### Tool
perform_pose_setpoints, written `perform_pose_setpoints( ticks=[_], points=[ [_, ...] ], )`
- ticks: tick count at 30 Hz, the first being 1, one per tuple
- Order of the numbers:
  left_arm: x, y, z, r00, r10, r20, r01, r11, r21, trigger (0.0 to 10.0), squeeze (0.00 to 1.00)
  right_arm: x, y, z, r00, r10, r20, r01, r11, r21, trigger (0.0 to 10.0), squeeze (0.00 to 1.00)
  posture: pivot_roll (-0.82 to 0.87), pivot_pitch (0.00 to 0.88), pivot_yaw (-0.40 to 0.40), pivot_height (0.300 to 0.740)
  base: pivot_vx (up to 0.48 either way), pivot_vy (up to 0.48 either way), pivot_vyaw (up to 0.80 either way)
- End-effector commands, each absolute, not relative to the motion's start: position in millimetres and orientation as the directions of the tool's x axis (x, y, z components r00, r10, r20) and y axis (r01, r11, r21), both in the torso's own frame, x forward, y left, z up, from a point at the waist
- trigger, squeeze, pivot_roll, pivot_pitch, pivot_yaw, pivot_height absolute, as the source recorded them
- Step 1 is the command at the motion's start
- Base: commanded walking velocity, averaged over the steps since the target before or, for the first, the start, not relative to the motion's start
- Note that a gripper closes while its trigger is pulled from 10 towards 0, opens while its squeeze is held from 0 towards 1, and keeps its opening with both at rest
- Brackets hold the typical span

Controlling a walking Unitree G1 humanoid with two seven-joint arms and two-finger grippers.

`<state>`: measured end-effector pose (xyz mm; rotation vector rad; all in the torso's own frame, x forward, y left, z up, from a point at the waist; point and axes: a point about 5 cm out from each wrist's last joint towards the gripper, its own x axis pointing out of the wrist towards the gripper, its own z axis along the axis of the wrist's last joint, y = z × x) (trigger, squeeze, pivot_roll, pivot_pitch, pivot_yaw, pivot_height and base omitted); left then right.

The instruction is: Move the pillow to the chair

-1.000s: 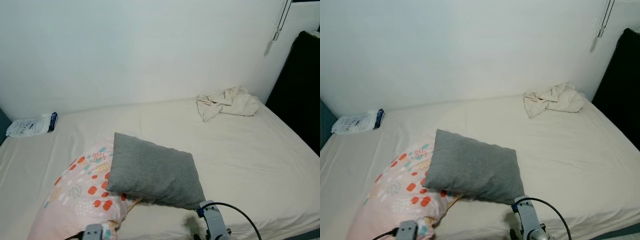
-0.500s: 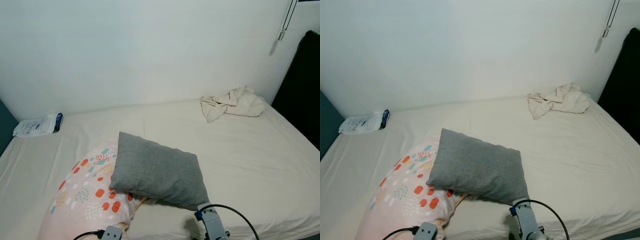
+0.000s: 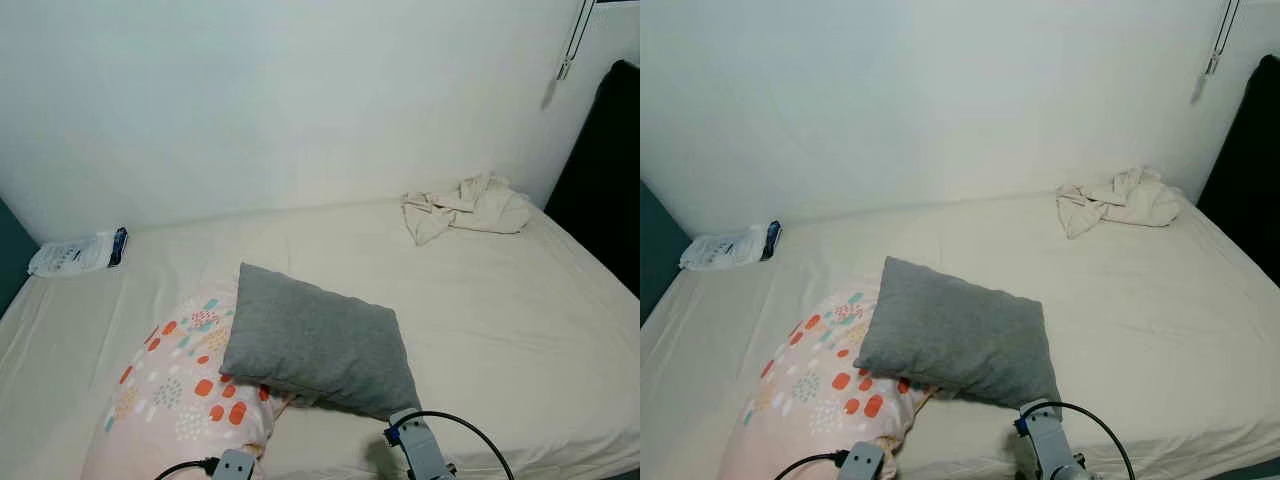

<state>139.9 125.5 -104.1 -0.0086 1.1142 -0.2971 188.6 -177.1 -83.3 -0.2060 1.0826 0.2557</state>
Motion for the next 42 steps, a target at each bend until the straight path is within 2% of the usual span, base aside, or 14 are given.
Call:
perform_pose_setpoints(
  ticks=[1, 8, 21, 27, 30, 33, 37, 42],
  points=[
    [142.6, 105.8, -101.1, 0.406, -0.328, -0.853, 0.282, 0.933, -0.224, 10.0, 0.0, 185.1, -173.5, -85.5, 0.423, 0.113, -0.899, -0.321, 0.946, -0.032, 10.0, 0.0, -0.16, 0.022, 0.012, 0.74, 0.0, 0.0, 0.0],
    [140.1, 115.0, -102.7, 0.402, -0.31, -0.862, 0.273, 0.939, -0.21, 10.0, 0.0, 187.4, -173.7, -84.0, 0.431, 0.133, -0.893, -0.32, 0.947, -0.013, 10.0, 0.0, -0.15, 0.013, 0.008, 0.74, 0.0, 0.0, 0.0],
    [143.4, 111.6, -101.5, 0.401, -0.314, -0.861, 0.274, 0.938, -0.214, 10.0, 0.0, 188.5, -172.8, -83.5, 0.439, 0.145, -0.887, -0.292, 0.956, 0.012, 10.0, 0.0, -0.15, 0.023, 0.02, 0.74, 0.0, 0.0, 0.0],
    [146.3, 109.6, -100.0, 0.405, -0.336, -0.85, 0.279, 0.931, -0.235, 10.0, 0.0, 199.9, -168.5, -77.8, 0.48, 0.161, -0.863, -0.288, 0.957, 0.018, 10.0, 0.0, -0.16, 0.045, 0.037, 0.74, 0.0, 0.0, 0.0],
    [147.5, 128.6, -100.6, 0.42, -0.291, -0.86, 0.233, 0.95, -0.207, 10.0, 0.0, 206.6, -154.7, -75.2, 0.505, 0.175, -0.845, -0.28, 0.96, 0.031, 10.0, 0.0, -0.17, 0.003, 0.024, 0.74, 0.0, 0.0, 0.0],
    [145.8, 140.7, -101.1, 0.434, -0.27, -0.859, 0.187, 0.96, -0.207, 10.0, 0.0, 211.6, -151.7, -72.5, 0.515, 0.189, -0.836, -0.286, 0.958, 0.04, 10.0, 0.0, -0.16, 0.0, 0.015, 0.74, 0.0, 0.0, 0.0],
    [146.7, 152.8, -100.5, 0.452, -0.237, -0.86, 0.167, 0.969, -0.18, 10.0, 0.0, 212.9, -143.2, -71.6, 0.495, 0.232, -0.838, -0.361, 0.932, 0.045, 10.0, 0.0, -0.14, 0.0, -0.012, 0.74, 0.0, 0.0, 0.0],
    [151.1, 168.2, -98.4, 0.486, -0.168, -0.858, 0.067, 0.986, -0.155, 10.0, 0.0, 209.5, -130.9, -73.3, 0.459, 0.267, -0.847, -0.451, 0.892, 0.037, 10.0, 0.0, -0.11, 0.0, -0.03, 0.74, 0.0, 0.0, 0.0]
  ],
)
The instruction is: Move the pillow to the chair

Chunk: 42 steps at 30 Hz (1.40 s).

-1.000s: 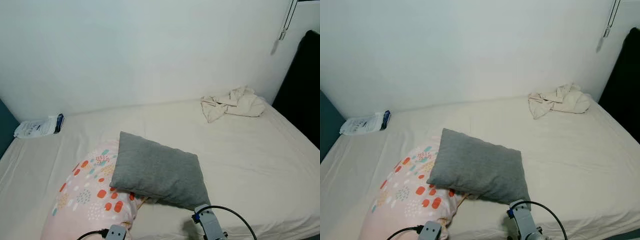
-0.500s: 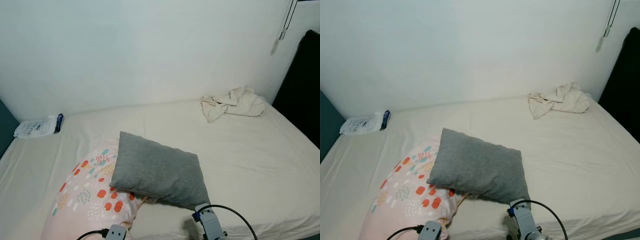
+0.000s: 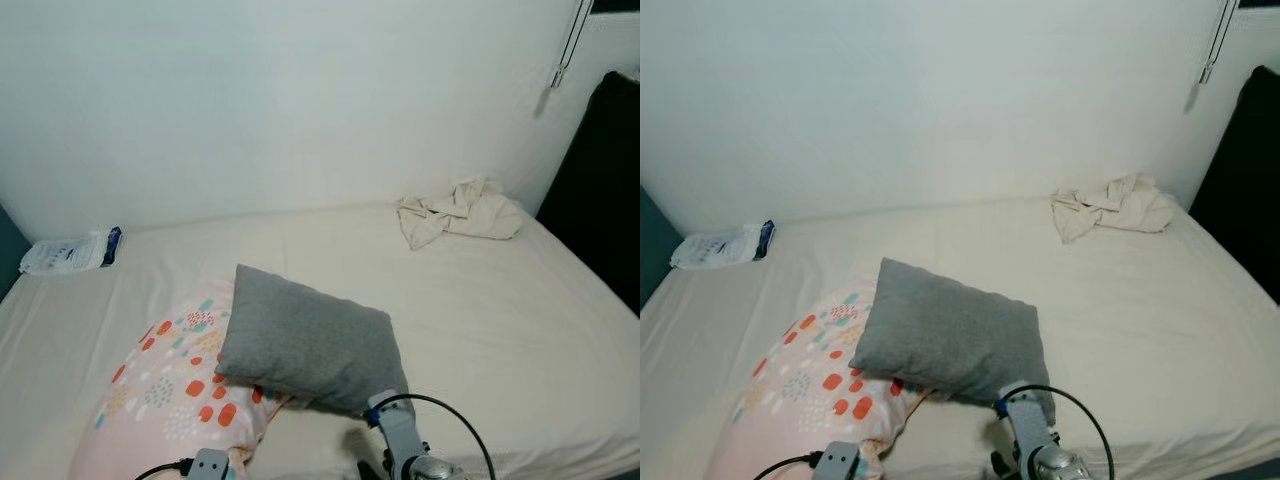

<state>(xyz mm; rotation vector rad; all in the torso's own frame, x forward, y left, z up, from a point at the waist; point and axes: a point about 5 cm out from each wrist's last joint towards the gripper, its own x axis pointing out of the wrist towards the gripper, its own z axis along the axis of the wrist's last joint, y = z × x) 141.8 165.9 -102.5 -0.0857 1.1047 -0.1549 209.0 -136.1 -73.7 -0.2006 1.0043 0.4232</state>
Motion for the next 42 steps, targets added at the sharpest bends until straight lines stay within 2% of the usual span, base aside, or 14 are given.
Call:
perform_pose_setpoints(
  ticks=[1, 7, 10, 15, 20, 28, 34, 42],
  points=[
    [154.1, 168.9, -97.1, 0.498, -0.167, -0.851, 0.057, 0.985, -0.16, 10.0, 0.0, 210.9, -130.5, -72.4, 0.46, 0.271, -0.845, -0.45, 0.892, 0.042, 10.0, 0.0, -0.11, 0.0, -0.03, 0.74, 0.0, 0.0, 0.0],
    [167.3, 174.4, -91.1, 0.561, -0.126, -0.818, -0.042, 0.983, -0.18, 10.0, 0.0, 218.5, -130.0, -68.2, 0.484, 0.27, -0.833, -0.402, 0.914, 0.063, 10.0, 0.0, -0.07, 0.0, -0.041, 0.74, 0.0, 0.0, 0.0],
    [164.9, 173.1, -92.2, 0.551, -0.135, -0.823, -0.03, 0.983, -0.181, 10.0, 0.0, 216.6, -129.9, -69.4, 0.48, 0.268, -0.836, -0.393, 0.917, 0.068, 10.0, 0.0, -0.07, 0.0, -0.039, 0.74, 0.0, 0.0, 0.0],
    [148.3, 158.3, -100.2, 0.477, -0.18, -0.86, 0.081, 0.984, -0.161, 10.0, 0.0, 209.1, -133.8, -73.6, 0.445, 0.265, -0.855, -0.433, 0.9, 0.053, 10.0, 0.0, -0.06, 0.0, -0.044, 0.74, 0.0, 0.0, 0.0],
    [146.6, 153.3, -100.9, 0.484, -0.191, -0.854, 0.045, 0.98, -0.193, 10.0, 0.0, 204.6, -135.9, -76.1, 0.432, 0.262, -0.863, -0.441, 0.896, 0.052, 10.0, 0.0, -0.05, 0.0, -0.048, 0.74, 0.0, 0.0, 0.0],
    [147.9, 158.9, -99.9, 0.501, -0.176, -0.848, 0.025, 0.982, -0.189, 10.0, 0.0, 196.9, -130.9, -79.8, 0.406, 0.287, -0.868, -0.469, 0.88, 0.071, 10.0, 0.0, -0.04, 0.0, -0.03, 0.74, 0.0, 0.0, 0.65],
    [148.4, 157.7, -99.7, 0.486, -0.203, -0.85, 0.071, 0.979, -0.193, 10.0, 0.0, 194.9, -134.0, -80.9, 0.403, 0.279, -0.871, -0.46, 0.885, 0.071, 10.0, 0.0, -0.05, 0.0, -0.034, 0.74, 0.0, 0.0, 0.72],
    [152.5, 159.3, -98.1, 0.508, -0.189, -0.841, 0.034, 0.979, -0.199, 10.0, 0.0, 194.8, -136.0, -80.8, 0.405, 0.282, -0.87, -0.457, 0.887, 0.075, 10.0, 0.0, -0.05, 0.0, -0.038, 0.74, 0.0, 0.0, 0.71]
  ],
)
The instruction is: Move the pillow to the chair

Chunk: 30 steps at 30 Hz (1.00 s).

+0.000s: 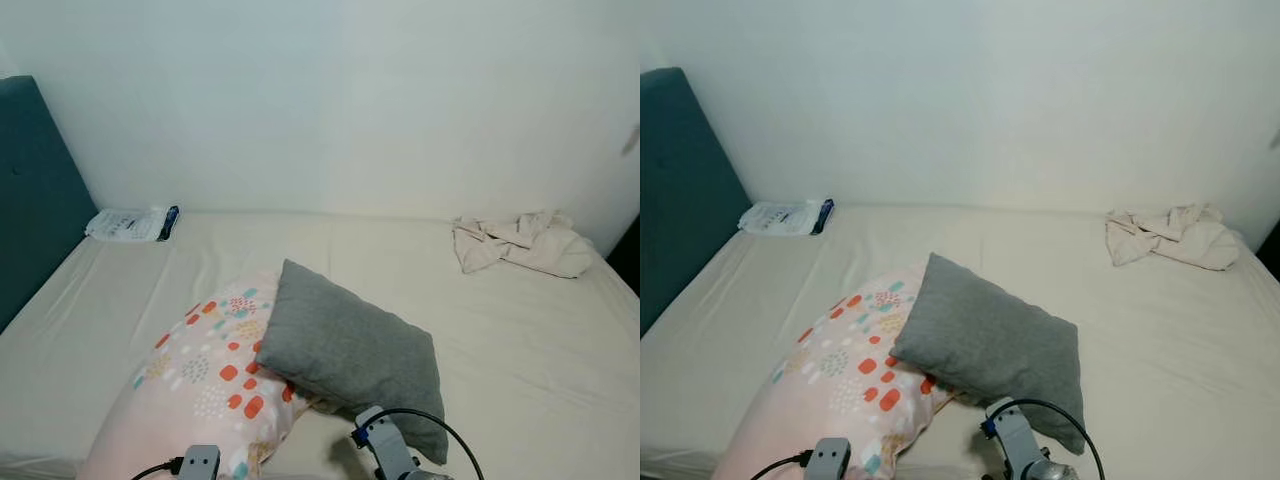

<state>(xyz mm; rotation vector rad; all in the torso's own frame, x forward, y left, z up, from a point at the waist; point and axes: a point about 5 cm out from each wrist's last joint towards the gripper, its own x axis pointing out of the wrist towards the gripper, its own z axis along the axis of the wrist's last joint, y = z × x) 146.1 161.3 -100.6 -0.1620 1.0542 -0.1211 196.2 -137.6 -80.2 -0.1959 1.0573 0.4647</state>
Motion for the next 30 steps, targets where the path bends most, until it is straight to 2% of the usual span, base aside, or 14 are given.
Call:
perform_pose_setpoints(
  ticks=[1, 13, 20, 27, 30],
  points=[
    [152.9, 159.4, -97.9, 0.508, -0.188, -0.84, 0.033, 0.979, -0.199, 10.0, 0.0, 194.8, -136.2, -80.7, 0.406, 0.283, -0.869, -0.456, 0.887, 0.076, 10.0, 0.0, -0.05, 0.0, -0.038, 0.74, 0.0, 0.0, 0.71],
    [156.4, 164.0, -96.4, 0.526, -0.167, -0.834, -0.005, 0.98, -0.2, 10.0, 0.0, 197.8, -134.7, -79.1, 0.419, 0.289, -0.861, -0.451, 0.889, 0.079, 10.0, 0.0, -0.05, 0.0, -0.034, 0.74, 0.0, 0.0, 0.71],
    [156.5, 166.0, -96.2, 0.52, -0.171, -0.837, 0.016, 0.982, -0.19, 10.0, 0.0, 198.5, -133.7, -78.9, 0.429, 0.285, -0.857, -0.435, 0.897, 0.081, 10.0, 0.0, -0.05, 0.0, -0.031, 0.74, 0.0, 0.0, 0.66],
    [154.7, 166.9, -97.1, 0.511, -0.16, -0.844, -0.001, 0.982, -0.187, 10.0, 0.0, 197.5, -139.6, -79.8, 0.43, 0.256, -0.866, -0.433, 0.9, 0.051, 10.0, 0.0, -0.05, 0.0, -0.027, 0.74, 0.0, 0.0, 0.0],
    [152.7, 167.6, -98.1, 0.495, -0.154, -0.855, 0.002, 0.984, -0.176, 10.0, 0.0, 198.0, -141.0, -79.3, 0.434, 0.262, -0.862, -0.427, 0.902, 0.059, 10.0, 0.0, -0.05, 0.0, -0.025, 0.74, -0.42, 0.0, 0.25]
  ],
)
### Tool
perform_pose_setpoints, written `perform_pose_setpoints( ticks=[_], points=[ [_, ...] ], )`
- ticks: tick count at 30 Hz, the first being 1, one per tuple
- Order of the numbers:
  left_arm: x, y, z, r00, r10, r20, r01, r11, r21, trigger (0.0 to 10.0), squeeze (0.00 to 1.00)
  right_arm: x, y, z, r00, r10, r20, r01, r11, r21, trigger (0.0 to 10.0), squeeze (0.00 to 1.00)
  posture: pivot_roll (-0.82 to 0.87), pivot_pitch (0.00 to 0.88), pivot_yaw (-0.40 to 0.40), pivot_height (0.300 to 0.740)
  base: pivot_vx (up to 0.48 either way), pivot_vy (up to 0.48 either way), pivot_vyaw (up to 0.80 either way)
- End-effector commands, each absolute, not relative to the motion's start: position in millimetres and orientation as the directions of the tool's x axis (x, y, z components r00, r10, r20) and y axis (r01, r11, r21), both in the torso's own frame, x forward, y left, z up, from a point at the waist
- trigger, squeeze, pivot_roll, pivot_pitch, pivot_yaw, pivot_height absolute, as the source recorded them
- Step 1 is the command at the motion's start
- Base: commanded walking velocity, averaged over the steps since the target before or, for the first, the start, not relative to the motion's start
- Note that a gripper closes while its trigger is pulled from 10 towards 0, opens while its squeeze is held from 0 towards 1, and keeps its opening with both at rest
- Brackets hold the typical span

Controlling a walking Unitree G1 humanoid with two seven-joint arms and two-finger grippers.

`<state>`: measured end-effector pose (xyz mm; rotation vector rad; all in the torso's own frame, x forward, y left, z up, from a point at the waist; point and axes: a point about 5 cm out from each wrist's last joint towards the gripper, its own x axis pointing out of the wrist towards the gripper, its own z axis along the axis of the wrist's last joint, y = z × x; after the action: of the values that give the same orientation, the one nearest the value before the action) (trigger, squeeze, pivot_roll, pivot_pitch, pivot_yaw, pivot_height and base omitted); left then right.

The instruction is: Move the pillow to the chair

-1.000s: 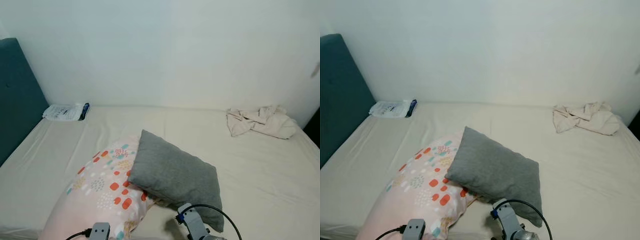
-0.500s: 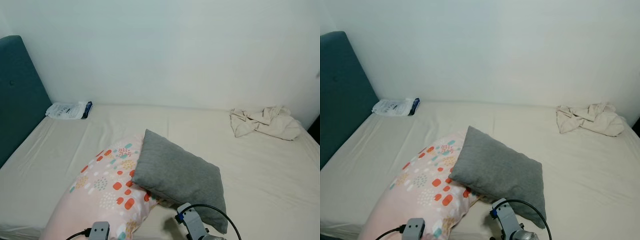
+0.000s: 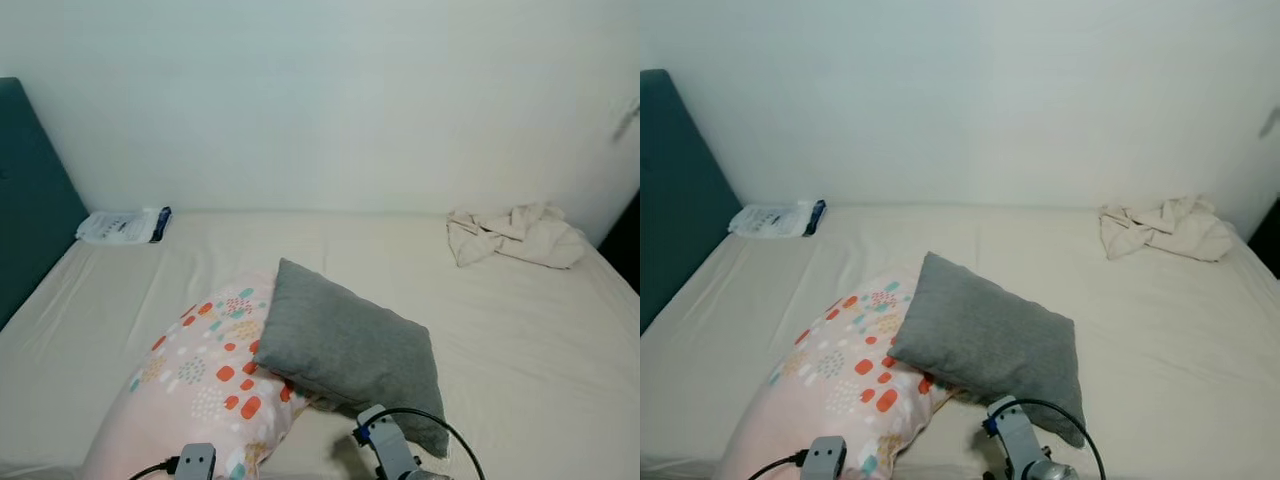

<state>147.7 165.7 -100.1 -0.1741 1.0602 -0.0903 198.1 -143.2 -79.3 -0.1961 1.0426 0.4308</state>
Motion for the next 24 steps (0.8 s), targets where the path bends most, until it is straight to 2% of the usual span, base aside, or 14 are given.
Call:
perform_pose_setpoints(
  ticks=[1, 3, 24],
  points=[
    [152.4, 167.7, -98.3, 0.494, -0.154, -0.856, 0.002, 0.984, -0.175, 10.0, 0.0, 197.8, -141.1, -79.4, 0.429, 0.264, -0.864, -0.434, 0.899, 0.059, 10.0, 0.0, -0.05, 0.0, -0.025, 0.74, -0.48, 0.0, 0.74],
    [152.3, 167.9, -98.2, 0.5, -0.152, -0.852, -0.006, 0.984, -0.18, 10.0, 0.0, 197.7, -141.3, -79.4, 0.426, 0.262, -0.866, -0.446, 0.894, 0.051, 10.0, 0.0, -0.06, 0.0, -0.022, 0.74, -0.405, 0.0, 0.74],
    [152.1, 165.2, -98.3, 0.494, -0.17, -0.853, 0.03, 0.983, -0.179, 10.0, 0.0, 194.6, -141.3, -81.2, 0.426, 0.251, -0.869, -0.453, 0.891, 0.035, 10.0, 0.0, -0.06, 0.0, -0.027, 0.74, 0.0, 0.0, 0.73]
  ],
)
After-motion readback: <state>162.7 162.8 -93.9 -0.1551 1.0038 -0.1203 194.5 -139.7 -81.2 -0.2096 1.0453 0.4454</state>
